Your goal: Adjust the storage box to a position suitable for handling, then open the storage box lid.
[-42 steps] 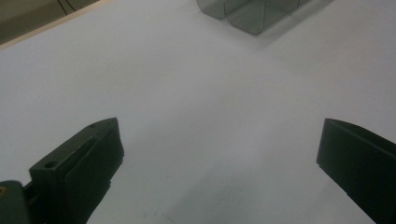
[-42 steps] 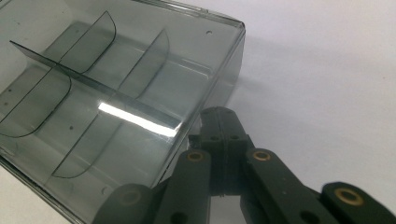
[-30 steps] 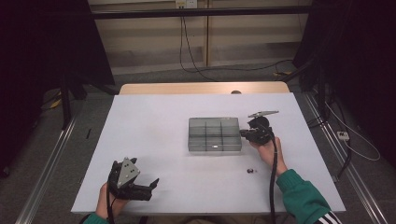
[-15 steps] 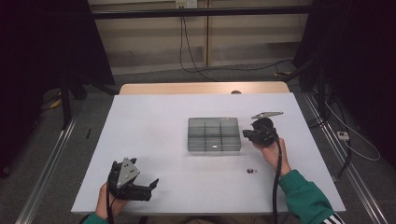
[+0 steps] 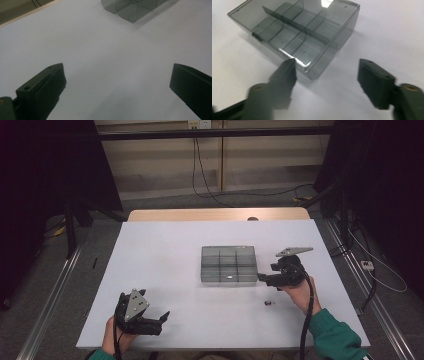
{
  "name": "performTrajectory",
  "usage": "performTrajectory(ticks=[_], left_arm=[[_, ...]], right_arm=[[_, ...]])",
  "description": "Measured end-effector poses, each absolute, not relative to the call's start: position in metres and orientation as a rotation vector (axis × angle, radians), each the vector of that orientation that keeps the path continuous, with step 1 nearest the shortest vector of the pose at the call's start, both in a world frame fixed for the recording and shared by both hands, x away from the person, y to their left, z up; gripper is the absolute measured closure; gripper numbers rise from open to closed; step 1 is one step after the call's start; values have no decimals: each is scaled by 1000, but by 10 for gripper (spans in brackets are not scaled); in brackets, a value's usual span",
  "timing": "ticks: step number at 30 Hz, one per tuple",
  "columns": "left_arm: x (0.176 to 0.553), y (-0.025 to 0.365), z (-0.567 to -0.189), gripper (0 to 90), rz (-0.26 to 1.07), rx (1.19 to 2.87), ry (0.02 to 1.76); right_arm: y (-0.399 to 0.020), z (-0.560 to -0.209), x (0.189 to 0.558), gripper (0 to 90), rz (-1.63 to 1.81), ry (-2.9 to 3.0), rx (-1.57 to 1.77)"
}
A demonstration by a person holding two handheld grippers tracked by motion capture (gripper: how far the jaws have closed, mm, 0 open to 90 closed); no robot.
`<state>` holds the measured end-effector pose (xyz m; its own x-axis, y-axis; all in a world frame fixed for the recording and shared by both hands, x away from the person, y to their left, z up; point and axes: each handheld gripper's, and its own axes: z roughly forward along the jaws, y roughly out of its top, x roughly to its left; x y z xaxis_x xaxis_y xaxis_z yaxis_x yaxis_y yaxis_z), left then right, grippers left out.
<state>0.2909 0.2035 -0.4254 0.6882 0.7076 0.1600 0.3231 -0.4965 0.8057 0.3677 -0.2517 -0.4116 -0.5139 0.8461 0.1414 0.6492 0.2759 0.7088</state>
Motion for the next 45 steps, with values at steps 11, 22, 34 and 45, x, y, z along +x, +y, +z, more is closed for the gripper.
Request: performTrajectory(ticks=[11,22,34,45], left_arm=[[291,203,-426,1,619,2102,787],[291,203,-426,1,620,2101,786],[291,203,-427,1,619,2096,789],[292,202,-427,1,614,2103,783]], right_arm=[[-240,-413,343,10,1138,2371,1297],[-231,-416,334,0,1204,2380,1257],[-220,-419,334,0,1175,2425,1208],[-212,-422,334,0,1191,2460,1188]])
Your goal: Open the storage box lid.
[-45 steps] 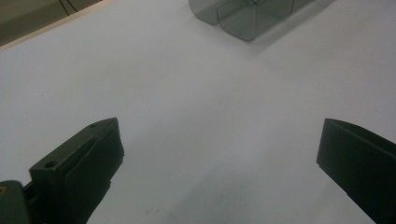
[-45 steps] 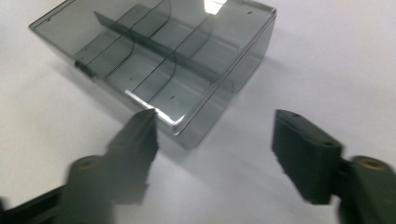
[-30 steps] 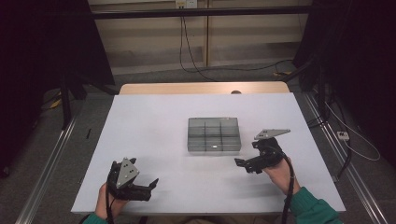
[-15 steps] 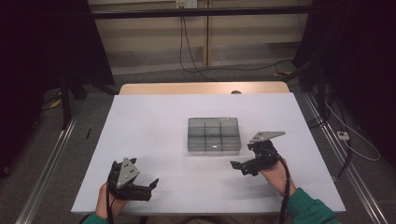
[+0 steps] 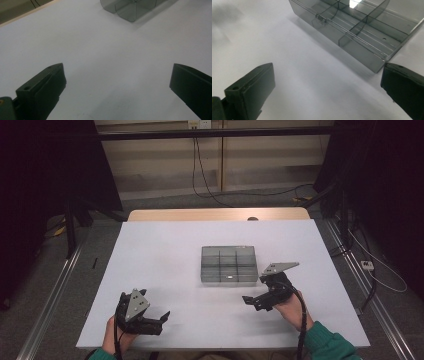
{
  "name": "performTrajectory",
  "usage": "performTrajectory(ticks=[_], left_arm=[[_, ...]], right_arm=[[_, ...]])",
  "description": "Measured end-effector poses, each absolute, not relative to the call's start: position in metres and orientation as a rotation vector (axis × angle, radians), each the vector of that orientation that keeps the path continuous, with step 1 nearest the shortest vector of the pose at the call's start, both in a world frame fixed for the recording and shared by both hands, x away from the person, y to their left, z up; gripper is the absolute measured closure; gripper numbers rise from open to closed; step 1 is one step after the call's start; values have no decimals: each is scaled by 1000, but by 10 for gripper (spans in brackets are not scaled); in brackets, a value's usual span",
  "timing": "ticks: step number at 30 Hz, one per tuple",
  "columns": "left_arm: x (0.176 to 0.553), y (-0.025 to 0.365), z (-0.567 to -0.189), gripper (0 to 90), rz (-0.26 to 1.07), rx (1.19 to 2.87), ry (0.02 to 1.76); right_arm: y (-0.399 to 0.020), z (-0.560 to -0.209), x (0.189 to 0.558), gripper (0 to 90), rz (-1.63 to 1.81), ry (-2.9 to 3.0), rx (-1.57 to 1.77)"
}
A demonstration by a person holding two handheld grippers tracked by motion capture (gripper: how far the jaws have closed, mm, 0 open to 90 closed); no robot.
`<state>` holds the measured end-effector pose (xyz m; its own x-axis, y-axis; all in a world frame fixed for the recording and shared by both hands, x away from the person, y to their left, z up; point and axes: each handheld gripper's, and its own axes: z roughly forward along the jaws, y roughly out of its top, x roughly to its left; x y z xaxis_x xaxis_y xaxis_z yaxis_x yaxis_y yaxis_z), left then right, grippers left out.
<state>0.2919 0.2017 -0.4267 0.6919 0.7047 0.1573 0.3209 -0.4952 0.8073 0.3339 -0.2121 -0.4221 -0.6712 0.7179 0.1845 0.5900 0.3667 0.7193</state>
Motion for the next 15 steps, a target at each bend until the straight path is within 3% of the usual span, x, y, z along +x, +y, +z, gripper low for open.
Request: performTrajectory(ticks=[9,15], left_arm=[[292,201,-427,1,613,2104,782],[292,201,-427,1,613,2103,783]], right_arm=[[-203,-422,331,0,1228,2470,1182],[-195,-423,331,59,1239,2458,1179]])
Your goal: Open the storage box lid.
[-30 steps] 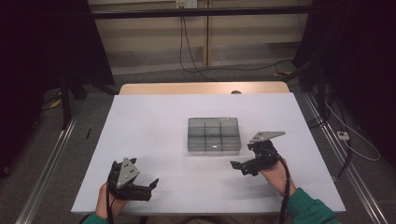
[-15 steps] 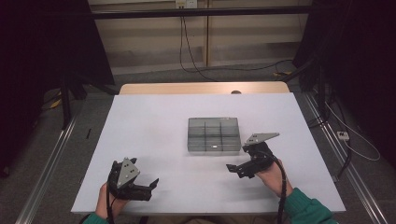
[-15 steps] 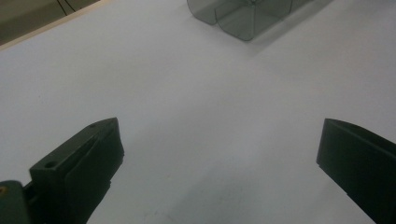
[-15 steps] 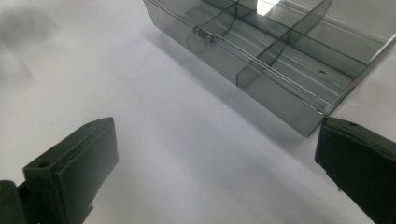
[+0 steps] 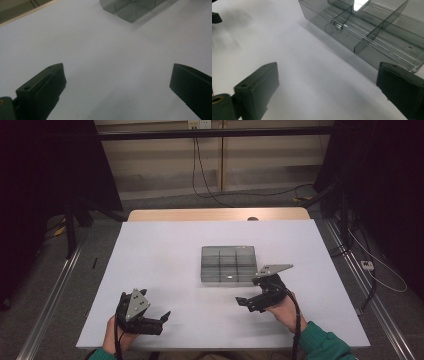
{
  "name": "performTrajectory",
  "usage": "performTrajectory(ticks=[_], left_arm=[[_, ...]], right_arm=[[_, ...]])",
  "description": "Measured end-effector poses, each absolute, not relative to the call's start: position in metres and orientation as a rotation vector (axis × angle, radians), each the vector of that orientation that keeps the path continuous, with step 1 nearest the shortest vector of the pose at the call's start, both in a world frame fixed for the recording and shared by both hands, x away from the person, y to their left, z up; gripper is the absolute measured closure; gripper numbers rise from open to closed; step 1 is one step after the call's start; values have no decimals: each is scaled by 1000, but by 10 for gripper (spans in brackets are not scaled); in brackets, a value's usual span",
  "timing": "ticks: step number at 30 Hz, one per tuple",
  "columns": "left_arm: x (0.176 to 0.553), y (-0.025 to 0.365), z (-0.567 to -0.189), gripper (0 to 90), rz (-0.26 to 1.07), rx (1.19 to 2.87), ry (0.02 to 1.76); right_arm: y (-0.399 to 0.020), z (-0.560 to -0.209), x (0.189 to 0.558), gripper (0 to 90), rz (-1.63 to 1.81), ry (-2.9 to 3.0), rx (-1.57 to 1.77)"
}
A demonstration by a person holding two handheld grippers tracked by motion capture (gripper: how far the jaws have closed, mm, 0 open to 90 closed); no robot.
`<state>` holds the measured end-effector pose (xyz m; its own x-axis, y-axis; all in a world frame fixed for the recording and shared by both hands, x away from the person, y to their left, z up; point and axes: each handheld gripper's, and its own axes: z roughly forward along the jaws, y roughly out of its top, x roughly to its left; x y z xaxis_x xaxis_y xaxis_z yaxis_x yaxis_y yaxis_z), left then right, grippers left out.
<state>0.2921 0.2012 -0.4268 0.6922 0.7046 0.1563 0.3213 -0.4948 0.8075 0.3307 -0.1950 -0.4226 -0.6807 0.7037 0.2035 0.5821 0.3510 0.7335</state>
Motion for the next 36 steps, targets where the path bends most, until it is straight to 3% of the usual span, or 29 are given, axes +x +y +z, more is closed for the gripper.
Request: performTrajectory(ticks=[21,36], left_arm=[[294,200,-427,1,608,2107,783],[294,198,-427,1,610,2111,773]], right_arm=[[-180,-430,338,650,1296,2337,1264],[-169,-439,353,798,1235,2316,1326]])
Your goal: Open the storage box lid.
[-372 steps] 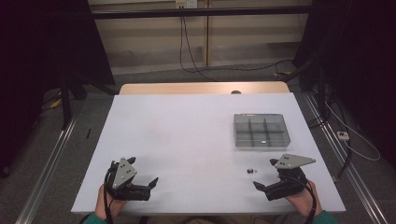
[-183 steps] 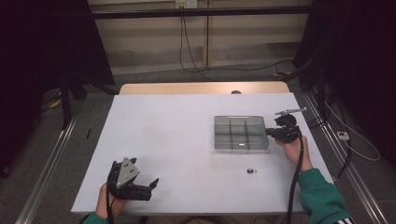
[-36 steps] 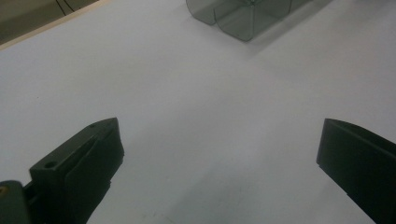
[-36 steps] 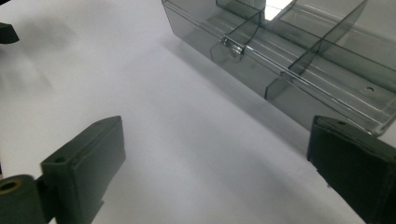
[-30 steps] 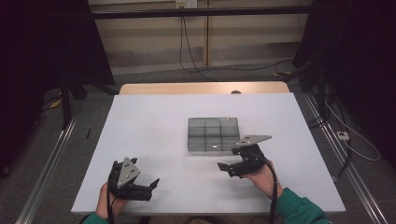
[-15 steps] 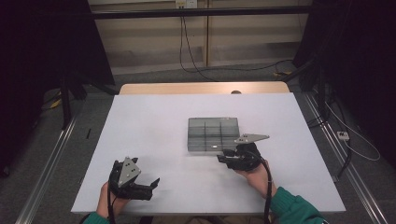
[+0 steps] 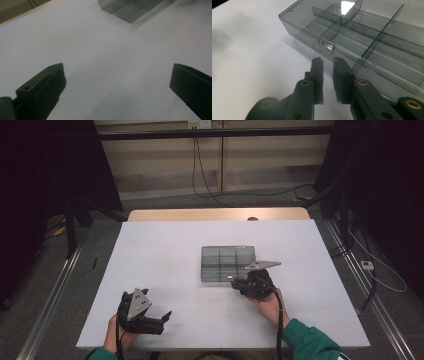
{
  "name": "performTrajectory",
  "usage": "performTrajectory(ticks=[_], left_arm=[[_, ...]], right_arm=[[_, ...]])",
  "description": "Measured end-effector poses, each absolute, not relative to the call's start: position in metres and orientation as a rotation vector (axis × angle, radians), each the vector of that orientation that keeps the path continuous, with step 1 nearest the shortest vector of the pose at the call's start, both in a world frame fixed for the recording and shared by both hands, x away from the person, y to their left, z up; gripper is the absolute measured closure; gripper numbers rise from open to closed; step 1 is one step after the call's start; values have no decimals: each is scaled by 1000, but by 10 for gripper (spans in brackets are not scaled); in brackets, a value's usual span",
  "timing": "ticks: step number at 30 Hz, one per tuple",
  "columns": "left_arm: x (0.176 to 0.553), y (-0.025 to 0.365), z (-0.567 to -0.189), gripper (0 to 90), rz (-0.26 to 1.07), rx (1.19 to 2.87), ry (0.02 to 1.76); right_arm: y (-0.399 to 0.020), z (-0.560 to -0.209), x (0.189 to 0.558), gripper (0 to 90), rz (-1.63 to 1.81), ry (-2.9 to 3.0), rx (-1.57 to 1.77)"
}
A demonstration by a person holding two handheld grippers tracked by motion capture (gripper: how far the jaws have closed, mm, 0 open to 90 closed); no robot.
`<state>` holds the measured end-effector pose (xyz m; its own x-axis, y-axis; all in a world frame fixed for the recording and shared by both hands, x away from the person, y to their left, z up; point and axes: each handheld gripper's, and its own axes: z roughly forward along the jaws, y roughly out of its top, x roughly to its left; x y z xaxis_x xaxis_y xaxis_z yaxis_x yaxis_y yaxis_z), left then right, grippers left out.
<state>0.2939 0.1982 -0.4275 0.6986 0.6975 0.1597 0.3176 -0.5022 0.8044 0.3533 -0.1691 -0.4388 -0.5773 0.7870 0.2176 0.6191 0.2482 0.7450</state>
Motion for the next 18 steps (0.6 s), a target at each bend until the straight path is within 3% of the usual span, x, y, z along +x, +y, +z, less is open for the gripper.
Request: performTrajectory(ticks=[18], left_arm=[[293,200,-427,1,616,2112,770]], right_arm=[[-165,-445,359,858,1257,2309,1331]])
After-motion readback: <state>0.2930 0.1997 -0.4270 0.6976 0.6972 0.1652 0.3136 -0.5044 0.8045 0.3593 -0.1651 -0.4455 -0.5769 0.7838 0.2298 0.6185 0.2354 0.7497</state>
